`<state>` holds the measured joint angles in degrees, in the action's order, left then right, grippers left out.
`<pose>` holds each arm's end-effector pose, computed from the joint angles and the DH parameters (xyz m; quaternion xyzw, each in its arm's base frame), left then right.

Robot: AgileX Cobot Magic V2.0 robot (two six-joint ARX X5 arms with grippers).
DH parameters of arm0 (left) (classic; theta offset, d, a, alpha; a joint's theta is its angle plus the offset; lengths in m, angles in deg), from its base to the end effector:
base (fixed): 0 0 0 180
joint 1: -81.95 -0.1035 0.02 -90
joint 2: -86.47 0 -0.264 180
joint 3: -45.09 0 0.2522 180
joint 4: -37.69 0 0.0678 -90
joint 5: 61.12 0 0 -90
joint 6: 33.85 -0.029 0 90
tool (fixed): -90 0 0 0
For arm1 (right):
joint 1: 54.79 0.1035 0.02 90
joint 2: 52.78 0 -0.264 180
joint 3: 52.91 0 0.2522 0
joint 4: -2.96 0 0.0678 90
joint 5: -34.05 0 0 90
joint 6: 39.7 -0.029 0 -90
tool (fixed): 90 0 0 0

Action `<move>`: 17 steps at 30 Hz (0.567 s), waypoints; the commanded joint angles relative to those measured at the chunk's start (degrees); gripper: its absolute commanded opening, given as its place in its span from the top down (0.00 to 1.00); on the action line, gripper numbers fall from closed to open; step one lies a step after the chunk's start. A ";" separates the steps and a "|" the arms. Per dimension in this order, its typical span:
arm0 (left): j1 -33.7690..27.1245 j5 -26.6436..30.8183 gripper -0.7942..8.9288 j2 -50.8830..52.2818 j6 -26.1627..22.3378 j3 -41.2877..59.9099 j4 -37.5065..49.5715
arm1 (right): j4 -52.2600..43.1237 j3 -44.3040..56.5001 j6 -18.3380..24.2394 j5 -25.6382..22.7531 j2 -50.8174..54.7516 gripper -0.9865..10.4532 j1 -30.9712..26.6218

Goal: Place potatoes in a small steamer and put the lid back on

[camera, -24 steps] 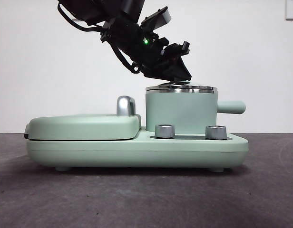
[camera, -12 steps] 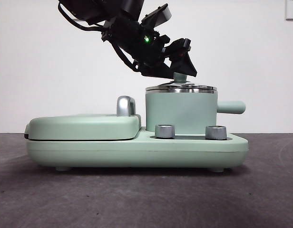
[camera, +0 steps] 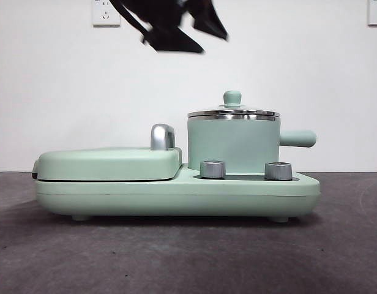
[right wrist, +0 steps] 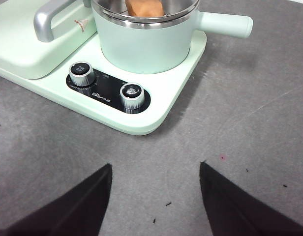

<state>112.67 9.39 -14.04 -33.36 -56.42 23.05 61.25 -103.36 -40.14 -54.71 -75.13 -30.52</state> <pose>0.3499 -0.2192 0.3450 0.0078 0.1200 -0.4208 0.8992 0.0745 0.0343 0.2740 -0.0484 0.2560 0.2122 0.9419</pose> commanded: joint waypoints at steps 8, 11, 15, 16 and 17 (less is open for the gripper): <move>-4.92 -1.64 0.57 10.69 1.14 8.83 -7.67 | -0.44 -0.04 -0.61 -0.17 0.02 0.67 0.24; -6.01 -1.62 0.57 16.41 2.08 16.15 -6.75 | -0.44 -0.04 -0.61 -0.13 0.02 0.67 0.24; -7.61 -1.57 0.57 25.77 3.72 27.56 -6.80 | -0.42 -0.04 -0.61 0.24 0.02 0.67 0.24; -7.98 -1.55 0.57 28.44 4.31 30.56 -6.82 | -0.42 -0.04 -0.61 0.24 0.02 0.67 0.24; -8.26 -1.55 0.57 30.53 4.79 32.72 -6.84 | -0.44 -0.04 -0.63 0.24 0.02 0.67 0.24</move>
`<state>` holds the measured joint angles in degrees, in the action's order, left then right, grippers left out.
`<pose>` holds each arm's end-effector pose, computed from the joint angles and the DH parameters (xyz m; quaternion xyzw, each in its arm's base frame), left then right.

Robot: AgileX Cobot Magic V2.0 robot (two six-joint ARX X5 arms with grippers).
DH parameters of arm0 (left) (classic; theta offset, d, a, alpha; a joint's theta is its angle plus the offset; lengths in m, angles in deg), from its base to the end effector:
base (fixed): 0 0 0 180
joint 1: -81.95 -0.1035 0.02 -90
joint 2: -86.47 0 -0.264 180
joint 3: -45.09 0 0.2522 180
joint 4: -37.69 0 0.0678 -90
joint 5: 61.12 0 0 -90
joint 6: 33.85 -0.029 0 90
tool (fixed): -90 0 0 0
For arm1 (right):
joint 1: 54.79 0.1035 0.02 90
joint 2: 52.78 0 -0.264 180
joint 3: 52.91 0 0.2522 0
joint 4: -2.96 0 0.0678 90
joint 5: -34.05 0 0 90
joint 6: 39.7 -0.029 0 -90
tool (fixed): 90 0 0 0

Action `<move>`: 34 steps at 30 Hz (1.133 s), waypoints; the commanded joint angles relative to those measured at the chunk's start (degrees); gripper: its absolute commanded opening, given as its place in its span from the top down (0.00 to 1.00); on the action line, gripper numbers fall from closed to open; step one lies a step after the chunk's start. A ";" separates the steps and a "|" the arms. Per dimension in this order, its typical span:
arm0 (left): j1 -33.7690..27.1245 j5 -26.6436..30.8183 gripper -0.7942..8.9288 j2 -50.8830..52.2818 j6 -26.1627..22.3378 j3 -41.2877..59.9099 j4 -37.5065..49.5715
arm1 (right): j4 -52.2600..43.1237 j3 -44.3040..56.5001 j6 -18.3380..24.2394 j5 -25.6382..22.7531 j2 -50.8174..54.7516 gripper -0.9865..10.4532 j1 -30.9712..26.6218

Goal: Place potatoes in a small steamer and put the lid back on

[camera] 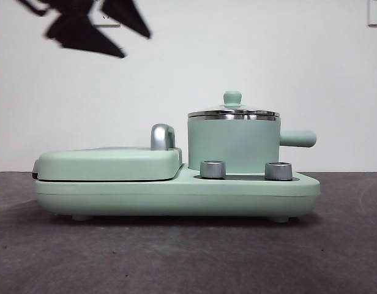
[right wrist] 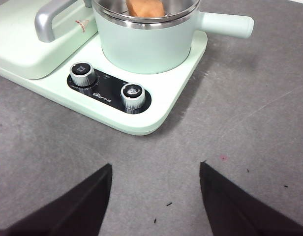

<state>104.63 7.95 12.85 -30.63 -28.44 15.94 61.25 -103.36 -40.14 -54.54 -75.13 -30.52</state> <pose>0.2597 -0.1198 0.3211 -0.0227 0.1996 -0.3593 0.9114 0.0744 0.0343 0.2740 -0.0480 0.2561 0.2136 0.9415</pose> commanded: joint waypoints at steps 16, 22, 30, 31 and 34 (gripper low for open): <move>-2.54 4.94 0.56 32.96 9.92 21.81 -15.65 | -0.42 -0.13 -0.66 0.61 0.04 0.67 0.24; -2.49 4.35 0.96 35.71 9.84 21.81 -18.27 | -0.94 -0.13 -0.66 0.46 0.04 0.93 0.24; -2.47 4.39 0.91 35.93 9.64 21.81 -17.97 | -1.55 -0.17 -0.61 0.04 0.04 0.90 0.22; -2.47 4.39 0.91 35.91 9.64 21.81 -17.73 | -1.75 -0.17 -0.61 0.04 0.04 0.90 0.24; -2.47 4.39 0.91 35.93 9.62 21.81 -17.75 | -2.12 -0.17 -0.61 0.04 0.04 0.90 0.24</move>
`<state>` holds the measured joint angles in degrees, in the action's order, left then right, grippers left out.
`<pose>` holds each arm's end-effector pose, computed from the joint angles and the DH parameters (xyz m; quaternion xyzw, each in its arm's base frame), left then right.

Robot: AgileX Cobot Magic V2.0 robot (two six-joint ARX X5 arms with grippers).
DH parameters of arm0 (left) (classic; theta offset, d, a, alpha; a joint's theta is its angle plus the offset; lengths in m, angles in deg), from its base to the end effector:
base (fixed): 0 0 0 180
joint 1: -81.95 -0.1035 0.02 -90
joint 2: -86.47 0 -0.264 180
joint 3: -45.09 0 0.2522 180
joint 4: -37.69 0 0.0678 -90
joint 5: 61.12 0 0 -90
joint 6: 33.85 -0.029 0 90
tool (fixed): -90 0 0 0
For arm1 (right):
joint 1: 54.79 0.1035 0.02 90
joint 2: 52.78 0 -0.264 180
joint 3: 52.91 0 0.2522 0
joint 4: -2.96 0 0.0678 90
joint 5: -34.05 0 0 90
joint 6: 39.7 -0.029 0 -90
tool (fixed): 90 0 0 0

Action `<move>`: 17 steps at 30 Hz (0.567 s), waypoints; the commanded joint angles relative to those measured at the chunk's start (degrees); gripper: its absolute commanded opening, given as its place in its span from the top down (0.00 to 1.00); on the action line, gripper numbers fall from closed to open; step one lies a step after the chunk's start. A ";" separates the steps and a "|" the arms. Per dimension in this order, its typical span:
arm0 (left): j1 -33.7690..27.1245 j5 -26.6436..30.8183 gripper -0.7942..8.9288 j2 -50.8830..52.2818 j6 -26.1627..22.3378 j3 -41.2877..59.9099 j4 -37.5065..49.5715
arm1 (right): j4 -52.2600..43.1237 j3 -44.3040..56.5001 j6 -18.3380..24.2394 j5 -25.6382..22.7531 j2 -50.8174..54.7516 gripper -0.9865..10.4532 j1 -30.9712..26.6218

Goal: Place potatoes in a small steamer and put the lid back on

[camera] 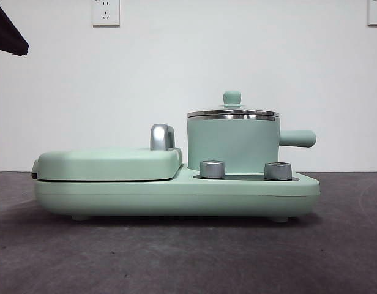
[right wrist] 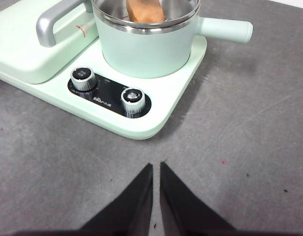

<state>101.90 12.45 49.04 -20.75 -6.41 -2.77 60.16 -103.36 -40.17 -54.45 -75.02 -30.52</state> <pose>0.1294 -0.0557 0.2828 -0.0985 0.2613 -0.2759 0.9197 0.0749 0.0346 0.2757 -0.0455 0.2463 0.2149 0.9440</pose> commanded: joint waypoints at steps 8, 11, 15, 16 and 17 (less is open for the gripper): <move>-0.09 0.87 0.91 0.70 -4.31 -0.09 1.11 | -1.01 -0.17 -0.59 -0.04 -0.07 0.90 0.22; -2.12 1.01 0.91 3.91 -8.83 2.69 2.62 | -1.01 -0.17 -0.59 -0.04 -0.07 0.90 0.24; -8.00 4.26 0.91 11.87 -11.23 12.79 12.94 | -1.01 -0.17 -0.59 -0.04 -0.07 0.90 0.22; -9.77 6.84 0.91 14.51 -11.52 15.80 15.45 | -1.01 -0.17 -0.59 -0.04 -0.07 0.90 0.22; -11.08 8.92 0.91 16.50 -11.58 17.97 17.18 | -1.01 -0.17 -0.59 -0.04 -0.07 0.90 0.22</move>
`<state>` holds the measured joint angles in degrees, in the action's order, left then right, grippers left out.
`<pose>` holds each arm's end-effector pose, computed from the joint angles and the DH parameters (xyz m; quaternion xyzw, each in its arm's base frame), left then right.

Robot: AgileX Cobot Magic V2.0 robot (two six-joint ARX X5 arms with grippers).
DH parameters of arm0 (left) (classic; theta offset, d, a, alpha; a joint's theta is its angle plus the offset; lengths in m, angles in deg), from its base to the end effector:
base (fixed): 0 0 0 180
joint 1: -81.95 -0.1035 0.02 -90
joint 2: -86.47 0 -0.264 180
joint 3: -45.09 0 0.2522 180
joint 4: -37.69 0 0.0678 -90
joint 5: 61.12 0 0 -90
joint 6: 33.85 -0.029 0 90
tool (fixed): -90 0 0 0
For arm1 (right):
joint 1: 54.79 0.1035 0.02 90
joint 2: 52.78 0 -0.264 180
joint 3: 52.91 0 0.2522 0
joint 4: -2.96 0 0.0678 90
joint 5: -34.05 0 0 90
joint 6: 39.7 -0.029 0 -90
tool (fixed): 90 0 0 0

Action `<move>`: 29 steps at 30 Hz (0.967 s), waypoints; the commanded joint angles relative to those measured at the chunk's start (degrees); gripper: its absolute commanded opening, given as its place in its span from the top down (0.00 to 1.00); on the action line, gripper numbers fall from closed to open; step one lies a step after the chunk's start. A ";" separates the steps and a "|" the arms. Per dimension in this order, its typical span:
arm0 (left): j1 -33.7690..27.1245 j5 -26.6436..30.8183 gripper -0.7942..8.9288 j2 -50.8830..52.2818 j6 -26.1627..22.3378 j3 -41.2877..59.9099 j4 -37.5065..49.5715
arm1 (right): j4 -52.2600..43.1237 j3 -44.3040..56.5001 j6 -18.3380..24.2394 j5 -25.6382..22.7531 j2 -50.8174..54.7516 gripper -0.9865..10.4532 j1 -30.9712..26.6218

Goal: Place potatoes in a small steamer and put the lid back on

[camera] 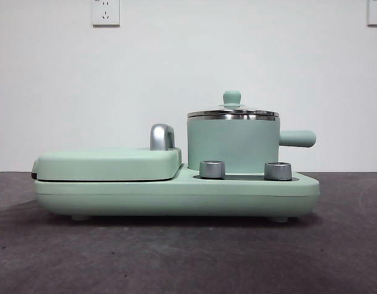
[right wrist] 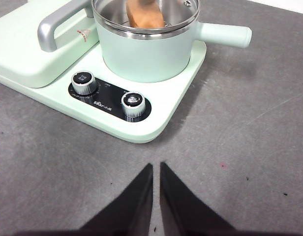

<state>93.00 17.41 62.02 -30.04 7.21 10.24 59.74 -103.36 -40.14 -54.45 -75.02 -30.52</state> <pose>0.1150 -0.0283 0.2480 -0.0328 0.1284 -0.1896 0.9729 0.0753 0.0348 0.2763 -0.0451 0.2427 0.2152 0.9449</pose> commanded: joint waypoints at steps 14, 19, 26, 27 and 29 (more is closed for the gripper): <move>-14.16 10.05 0.91 22.97 -2.10 21.14 6.08 | -0.59 -0.17 -0.61 -0.04 -0.07 0.90 0.24; -14.75 10.14 0.91 24.28 -1.68 23.39 4.11 | -0.59 -0.17 -0.61 -0.04 -0.07 0.90 0.22; -14.84 10.14 0.91 24.20 -1.42 23.39 3.89 | -0.61 -0.17 -0.61 -0.04 -0.07 0.90 0.24; -14.84 10.14 0.91 24.20 -1.42 23.39 3.89 | -0.61 -0.17 -0.61 -0.04 -0.07 0.90 0.24; -14.84 10.14 0.91 24.20 -1.42 23.39 3.89 | -0.61 -0.17 -0.61 -0.04 -0.07 0.90 0.22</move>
<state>78.31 27.49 86.18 -31.39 29.48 13.67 59.74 -103.36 -40.17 -54.47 -75.00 -30.52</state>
